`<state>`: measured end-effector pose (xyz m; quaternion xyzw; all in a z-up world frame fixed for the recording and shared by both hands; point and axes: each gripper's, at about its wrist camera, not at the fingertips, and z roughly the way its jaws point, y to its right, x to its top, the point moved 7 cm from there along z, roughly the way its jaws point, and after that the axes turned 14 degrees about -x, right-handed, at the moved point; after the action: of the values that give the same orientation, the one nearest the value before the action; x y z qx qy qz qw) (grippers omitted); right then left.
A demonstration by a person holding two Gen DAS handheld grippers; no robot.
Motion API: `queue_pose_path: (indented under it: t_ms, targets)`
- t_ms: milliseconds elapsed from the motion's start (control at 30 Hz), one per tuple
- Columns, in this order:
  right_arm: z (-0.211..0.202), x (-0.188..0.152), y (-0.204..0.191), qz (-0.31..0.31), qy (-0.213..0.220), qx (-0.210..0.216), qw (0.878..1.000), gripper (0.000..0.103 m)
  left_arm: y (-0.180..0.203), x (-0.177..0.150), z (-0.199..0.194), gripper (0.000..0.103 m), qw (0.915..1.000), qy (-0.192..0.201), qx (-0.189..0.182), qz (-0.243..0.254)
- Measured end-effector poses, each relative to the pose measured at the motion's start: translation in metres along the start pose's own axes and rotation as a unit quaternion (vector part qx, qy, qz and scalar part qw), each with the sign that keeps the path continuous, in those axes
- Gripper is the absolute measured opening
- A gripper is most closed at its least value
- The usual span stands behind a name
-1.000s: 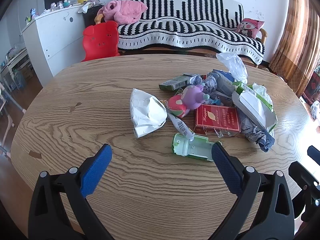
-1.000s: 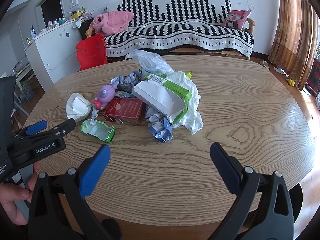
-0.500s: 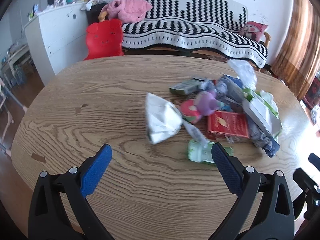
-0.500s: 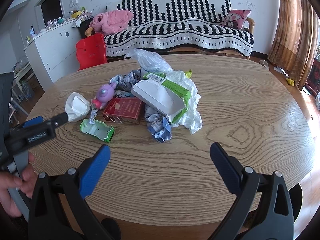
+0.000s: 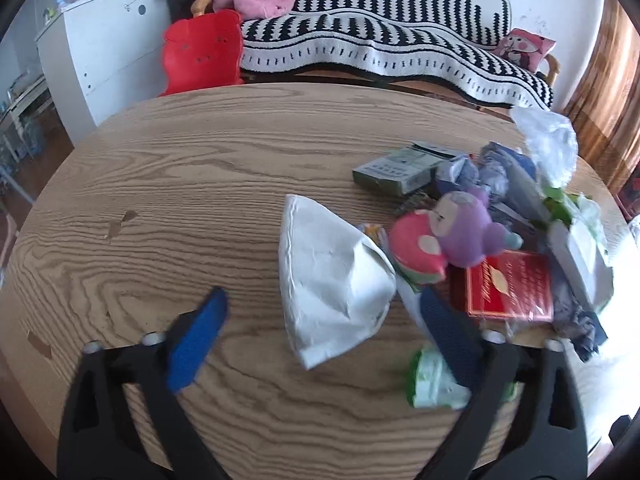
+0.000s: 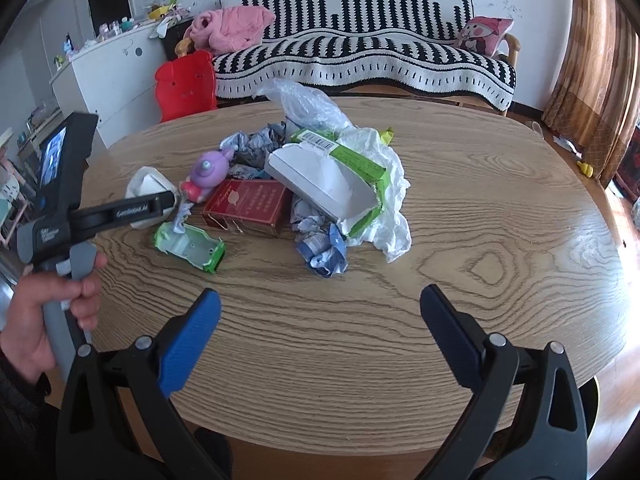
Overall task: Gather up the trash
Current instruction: 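Grasp the white face mask with the left gripper while the right grasps the blue cloth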
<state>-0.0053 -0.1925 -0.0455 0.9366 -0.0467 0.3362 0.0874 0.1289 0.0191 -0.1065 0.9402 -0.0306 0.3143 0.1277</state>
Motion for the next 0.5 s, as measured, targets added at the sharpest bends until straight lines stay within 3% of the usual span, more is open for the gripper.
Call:
queue_pose_path:
  t_ms: [33, 167, 267, 467, 500]
  targets:
    - [0.003, 0.0, 0.001, -0.001, -0.002, -0.001, 1.0, 0.096, -0.001, 0.0, 0.0, 0.052, 1.0, -0.004, -0.007, -0.005]
    - [0.023, 0.006, 0.002, 0.005, -0.016, 0.009, 1.0, 0.095, -0.007, -0.002, -0.013, 0.05, 0.9998, -0.007, -0.002, -0.018]
    - [0.044, 0.011, -0.003, 0.008, -0.033, 0.014, 0.999, 0.084, -0.009, 0.0, -0.034, 0.05, 0.9998, 0.012, 0.014, -0.005]
    - [0.082, 0.02, -0.015, 0.02, -0.062, 0.011, 0.998, 0.054, -0.006, -0.001, -0.053, 0.05, 0.9997, 0.018, -0.008, -0.015]
    - [0.087, 0.02, -0.016, 0.023, -0.068, 0.014, 0.997, 0.036, -0.003, -0.002, -0.055, 0.05, 0.9997, 0.02, -0.009, -0.011]
